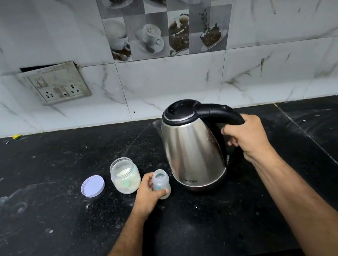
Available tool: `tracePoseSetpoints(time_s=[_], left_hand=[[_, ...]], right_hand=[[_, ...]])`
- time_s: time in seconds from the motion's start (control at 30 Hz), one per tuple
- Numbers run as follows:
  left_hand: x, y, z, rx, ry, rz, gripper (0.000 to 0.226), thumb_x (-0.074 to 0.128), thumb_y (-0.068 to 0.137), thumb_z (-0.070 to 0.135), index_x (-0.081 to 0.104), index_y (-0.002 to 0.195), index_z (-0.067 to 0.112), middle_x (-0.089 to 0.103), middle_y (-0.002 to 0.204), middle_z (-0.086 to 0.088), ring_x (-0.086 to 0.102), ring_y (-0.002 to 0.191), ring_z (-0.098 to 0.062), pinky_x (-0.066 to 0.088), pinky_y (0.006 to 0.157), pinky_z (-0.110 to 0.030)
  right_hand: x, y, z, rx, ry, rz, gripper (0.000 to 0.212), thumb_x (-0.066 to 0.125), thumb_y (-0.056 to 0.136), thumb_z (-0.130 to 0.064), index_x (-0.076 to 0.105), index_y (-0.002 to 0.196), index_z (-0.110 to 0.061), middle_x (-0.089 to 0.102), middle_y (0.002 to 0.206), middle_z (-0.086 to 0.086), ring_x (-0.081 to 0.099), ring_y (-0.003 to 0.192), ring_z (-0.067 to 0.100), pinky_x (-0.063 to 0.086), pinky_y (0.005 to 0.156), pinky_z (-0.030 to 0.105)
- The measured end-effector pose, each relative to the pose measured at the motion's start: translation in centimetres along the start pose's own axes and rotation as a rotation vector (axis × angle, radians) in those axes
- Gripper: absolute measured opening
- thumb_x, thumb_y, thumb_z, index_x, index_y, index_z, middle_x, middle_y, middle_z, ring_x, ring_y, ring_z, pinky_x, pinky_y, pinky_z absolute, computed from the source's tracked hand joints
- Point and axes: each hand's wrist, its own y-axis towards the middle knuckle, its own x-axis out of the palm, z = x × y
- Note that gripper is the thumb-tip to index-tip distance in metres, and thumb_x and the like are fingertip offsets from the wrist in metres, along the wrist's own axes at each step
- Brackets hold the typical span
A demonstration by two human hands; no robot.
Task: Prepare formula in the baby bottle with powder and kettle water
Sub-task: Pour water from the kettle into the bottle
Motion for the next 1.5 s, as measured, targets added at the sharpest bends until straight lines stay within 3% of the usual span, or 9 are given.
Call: tracePoseSetpoints(time_s=[0.13, 0.27, 0.67, 0.8, 0.97, 1.13, 1.3, 1.5], left_hand=[[0.2, 0.2, -0.2, 0.031, 0.084, 0.01, 0.058, 0.079, 0.067, -0.013, 0.053, 0.112, 0.011, 0.066, 0.107, 0.0, 0.062, 0.095, -0.006, 0.049, 0.087, -0.018], [-0.2, 0.5, -0.4, 0.058, 0.16, -0.004, 0.057, 0.084, 0.065, -0.005, 0.058, 0.106, 0.026, 0.069, 0.104, 0.005, 0.064, 0.094, -0.003, 0.049, 0.088, -0.019], [-0.4, 1.3, 0.5, 0.025, 0.275, -0.06, 0.055, 0.087, 0.065, 0.012, 0.06, 0.107, 0.034, 0.07, 0.103, 0.012, 0.065, 0.097, 0.001, 0.048, 0.086, -0.015], [-0.5, 1.5, 0.6, 0.022, 0.3, -0.076, 0.053, 0.086, 0.067, 0.013, 0.06, 0.11, 0.029, 0.07, 0.102, 0.012, 0.064, 0.096, 0.002, 0.047, 0.083, -0.012], [-0.5, 1.6, 0.1, 0.017, 0.287, -0.078, 0.055, 0.087, 0.067, 0.013, 0.06, 0.112, 0.029, 0.07, 0.105, 0.013, 0.063, 0.1, 0.002, 0.047, 0.087, -0.014], [-0.6, 1.9, -0.2, 0.019, 0.308, -0.069, 0.053, 0.087, 0.064, 0.018, 0.061, 0.108, 0.033, 0.07, 0.103, 0.013, 0.064, 0.1, -0.002, 0.051, 0.091, -0.023], [-0.6, 1.9, -0.2, 0.023, 0.308, -0.065, 0.054, 0.087, 0.064, 0.018, 0.06, 0.108, 0.036, 0.07, 0.104, 0.014, 0.064, 0.101, -0.002, 0.052, 0.093, -0.027], [-0.6, 1.9, -0.4, 0.027, 0.304, -0.057, 0.056, 0.088, 0.063, 0.019, 0.059, 0.106, 0.039, 0.07, 0.106, 0.012, 0.064, 0.104, -0.005, 0.052, 0.096, -0.031]], right_hand=[[1.9, 1.9, -0.4, -0.013, 0.053, 0.017, 0.024, 0.064, 0.067, 0.008, 0.05, 0.056, -0.008, 0.039, 0.037, -0.003, 0.034, 0.032, 0.01, 0.037, 0.043, 0.025], [4.2, 4.1, -0.9, -0.025, 0.085, 0.02, 0.015, 0.063, 0.056, -0.005, 0.048, 0.056, -0.009, 0.039, 0.037, -0.003, 0.035, 0.032, 0.011, 0.037, 0.043, 0.025], [10.8, 11.2, 2.2, 0.006, 0.018, 0.048, 0.022, 0.061, 0.061, -0.005, 0.048, 0.05, -0.018, 0.041, 0.038, -0.009, 0.04, 0.037, 0.012, 0.039, 0.048, 0.03], [12.4, 12.8, 4.8, 0.049, -0.05, 0.047, 0.02, 0.064, 0.067, -0.003, 0.052, 0.056, -0.014, 0.046, 0.048, 0.001, 0.042, 0.04, 0.014, 0.037, 0.043, 0.025], [14.0, 14.1, 7.4, 0.1, -0.103, 0.034, 0.013, 0.065, 0.063, -0.009, 0.055, 0.057, -0.016, 0.048, 0.048, -0.002, 0.045, 0.041, 0.014, 0.037, 0.04, 0.021], [14.2, 15.2, 9.0, 0.143, -0.097, 0.02, 0.011, 0.064, 0.063, -0.011, 0.056, 0.058, -0.016, 0.048, 0.048, -0.002, 0.043, 0.041, 0.013, 0.041, 0.045, 0.025], [13.7, 16.4, 10.0, 0.161, -0.071, -0.009, 0.023, 0.062, 0.07, -0.001, 0.055, 0.057, -0.018, 0.044, 0.037, -0.012, 0.04, 0.038, 0.007, 0.041, 0.048, 0.026], [12.8, 17.1, 10.9, 0.169, -0.114, -0.073, 0.023, 0.058, 0.075, 0.002, 0.053, 0.063, -0.016, 0.044, 0.052, 0.0, 0.039, 0.041, 0.008, 0.035, 0.044, 0.023]])
